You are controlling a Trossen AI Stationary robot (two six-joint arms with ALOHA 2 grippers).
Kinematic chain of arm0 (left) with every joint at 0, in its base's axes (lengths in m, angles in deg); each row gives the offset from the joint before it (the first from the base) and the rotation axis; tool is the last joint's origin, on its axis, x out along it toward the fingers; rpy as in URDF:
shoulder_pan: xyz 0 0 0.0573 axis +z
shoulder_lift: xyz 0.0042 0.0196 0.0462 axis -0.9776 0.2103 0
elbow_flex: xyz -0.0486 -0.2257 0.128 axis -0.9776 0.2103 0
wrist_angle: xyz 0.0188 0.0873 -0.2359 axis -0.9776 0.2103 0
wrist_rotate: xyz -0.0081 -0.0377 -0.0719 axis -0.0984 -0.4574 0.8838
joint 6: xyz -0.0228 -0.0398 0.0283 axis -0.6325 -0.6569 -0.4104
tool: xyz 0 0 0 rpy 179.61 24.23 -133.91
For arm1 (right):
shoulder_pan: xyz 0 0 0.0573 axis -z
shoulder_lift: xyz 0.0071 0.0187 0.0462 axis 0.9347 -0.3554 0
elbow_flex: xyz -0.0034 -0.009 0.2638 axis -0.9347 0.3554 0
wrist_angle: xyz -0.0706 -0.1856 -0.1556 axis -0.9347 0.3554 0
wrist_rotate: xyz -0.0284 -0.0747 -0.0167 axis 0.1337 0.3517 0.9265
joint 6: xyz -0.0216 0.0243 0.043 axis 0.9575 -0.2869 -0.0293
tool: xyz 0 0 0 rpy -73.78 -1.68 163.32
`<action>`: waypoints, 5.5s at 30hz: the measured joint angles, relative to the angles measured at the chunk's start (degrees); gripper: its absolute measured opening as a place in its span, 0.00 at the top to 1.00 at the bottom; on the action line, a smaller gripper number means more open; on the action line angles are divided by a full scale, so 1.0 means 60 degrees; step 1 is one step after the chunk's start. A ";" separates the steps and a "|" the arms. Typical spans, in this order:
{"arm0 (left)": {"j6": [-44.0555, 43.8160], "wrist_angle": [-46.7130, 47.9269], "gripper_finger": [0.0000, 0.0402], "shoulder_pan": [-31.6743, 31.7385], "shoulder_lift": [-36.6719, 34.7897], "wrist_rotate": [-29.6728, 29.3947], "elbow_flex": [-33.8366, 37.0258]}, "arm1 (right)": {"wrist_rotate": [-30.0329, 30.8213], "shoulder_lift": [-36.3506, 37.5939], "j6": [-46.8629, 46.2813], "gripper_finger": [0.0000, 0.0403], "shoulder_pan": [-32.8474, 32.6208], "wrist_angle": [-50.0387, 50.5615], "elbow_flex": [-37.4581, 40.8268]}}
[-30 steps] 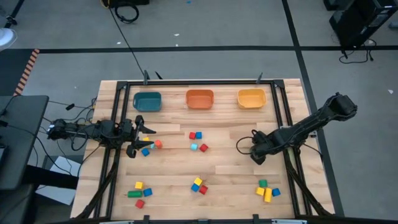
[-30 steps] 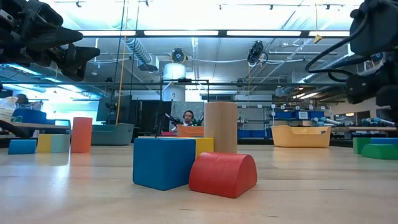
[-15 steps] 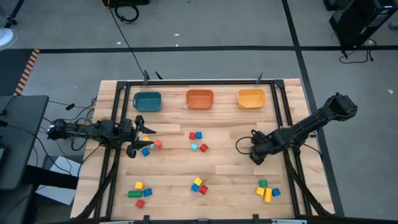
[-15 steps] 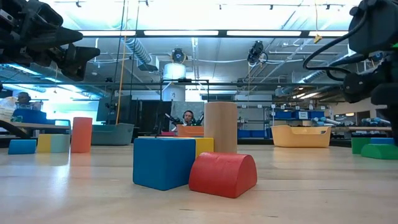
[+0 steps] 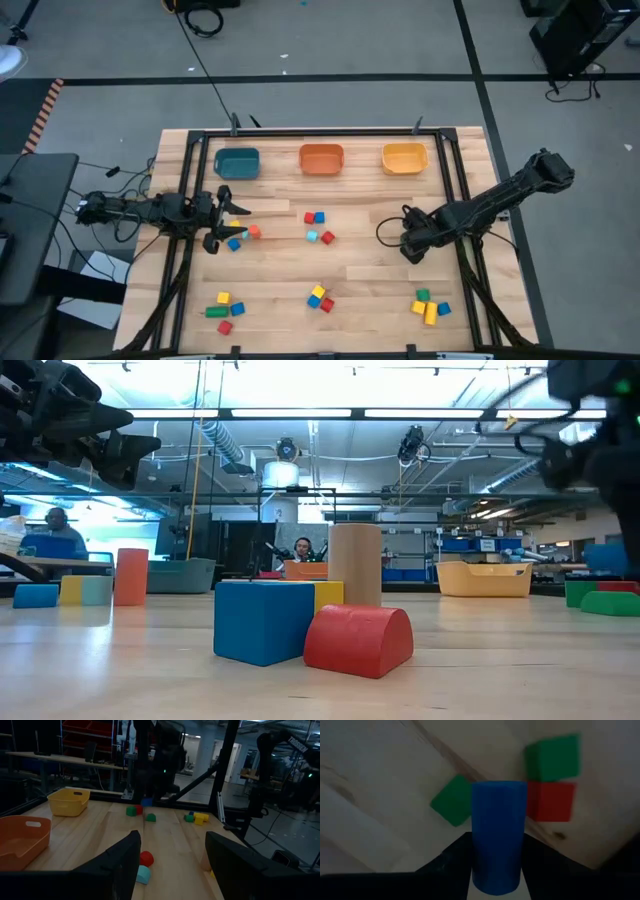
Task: Sort blocks by size
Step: Put the blue cylindrical block into the orange bin, then put the yellow cube block into the yellow bin
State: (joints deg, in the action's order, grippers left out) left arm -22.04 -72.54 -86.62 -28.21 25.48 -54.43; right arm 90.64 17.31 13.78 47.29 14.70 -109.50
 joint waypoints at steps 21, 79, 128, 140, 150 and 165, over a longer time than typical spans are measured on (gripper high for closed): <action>0.0000 0.0000 0.42 -0.0002 0.0000 -0.0001 0.0000 | 0.1685 -0.2269 0.5398 0.63 0.3463 0.0856 -0.6874; -0.0002 0.0000 0.42 0.0000 0.0001 -0.0107 0.0000 | -0.1217 -1.0881 1.0580 0.50 0.8306 -0.0382 -1.2899; -0.0003 0.0000 0.42 -0.0001 0.0001 -0.0147 0.0000 | 0.2100 -0.2521 0.5837 0.51 0.4756 0.0559 -0.7015; -0.0002 0.0000 0.42 0.0001 0.0001 -0.0146 0.0000 | 0.2057 0.0913 0.1809 0.42 0.3547 0.0726 -0.2948; -0.0003 0.0000 0.42 -0.0003 0.0001 -0.0146 0.0000 | 0.1207 0.1689 -0.0736 0.34 0.1540 0.0794 -0.1741; -0.0002 -0.0001 0.42 -0.0001 0.0001 -0.0144 0.0000 | 0.0570 -0.0258 -0.7552 0.34 -0.3679 0.0598 -0.1778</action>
State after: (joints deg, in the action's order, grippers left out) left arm -22.05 -72.54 -86.62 -28.20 24.62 -54.43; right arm 94.06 15.76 -31.53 25.22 18.29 -120.17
